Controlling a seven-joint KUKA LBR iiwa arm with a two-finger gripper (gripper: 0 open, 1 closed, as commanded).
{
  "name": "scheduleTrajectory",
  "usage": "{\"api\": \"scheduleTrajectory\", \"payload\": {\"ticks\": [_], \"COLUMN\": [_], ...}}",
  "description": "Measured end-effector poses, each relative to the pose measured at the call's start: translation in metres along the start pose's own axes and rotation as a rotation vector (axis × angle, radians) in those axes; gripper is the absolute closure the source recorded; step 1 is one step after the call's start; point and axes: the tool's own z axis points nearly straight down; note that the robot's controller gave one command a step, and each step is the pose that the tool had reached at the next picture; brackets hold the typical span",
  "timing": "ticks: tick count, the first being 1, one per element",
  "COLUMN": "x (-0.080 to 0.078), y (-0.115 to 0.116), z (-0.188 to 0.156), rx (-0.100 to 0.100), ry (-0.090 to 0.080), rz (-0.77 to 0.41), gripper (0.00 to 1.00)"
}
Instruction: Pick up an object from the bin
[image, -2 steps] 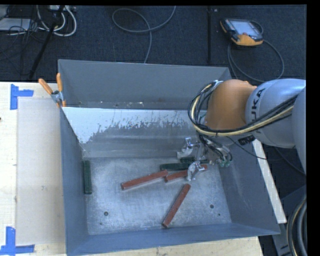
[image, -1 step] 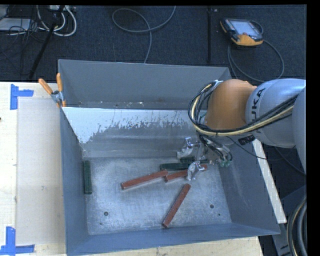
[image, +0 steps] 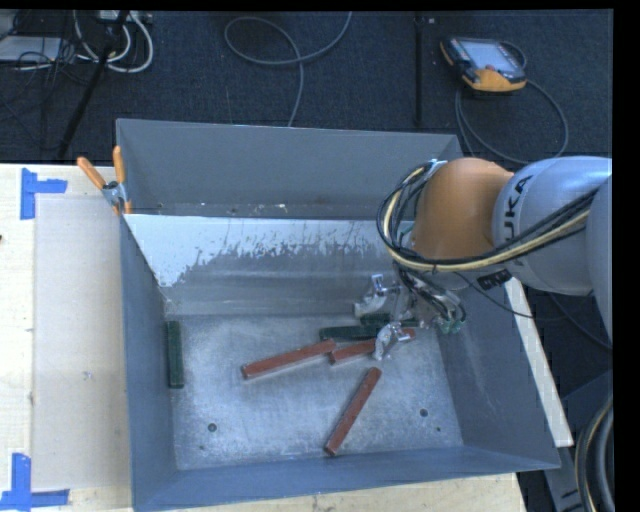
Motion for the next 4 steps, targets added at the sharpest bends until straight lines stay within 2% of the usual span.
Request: {"api": "scheduleTrajectory", "payload": {"ticks": [2,3,4], "x": [0.001,-0.001,-0.001], "y": [0.001,0.001,0.001], "z": [-0.029,-0.039,-0.041], "rx": [-0.002,0.000,0.000], "ry": [0.005,-0.003,-0.003], "rz": [-0.001,-0.001,-0.001], "gripper": [1.00,1.00,1.00]}}
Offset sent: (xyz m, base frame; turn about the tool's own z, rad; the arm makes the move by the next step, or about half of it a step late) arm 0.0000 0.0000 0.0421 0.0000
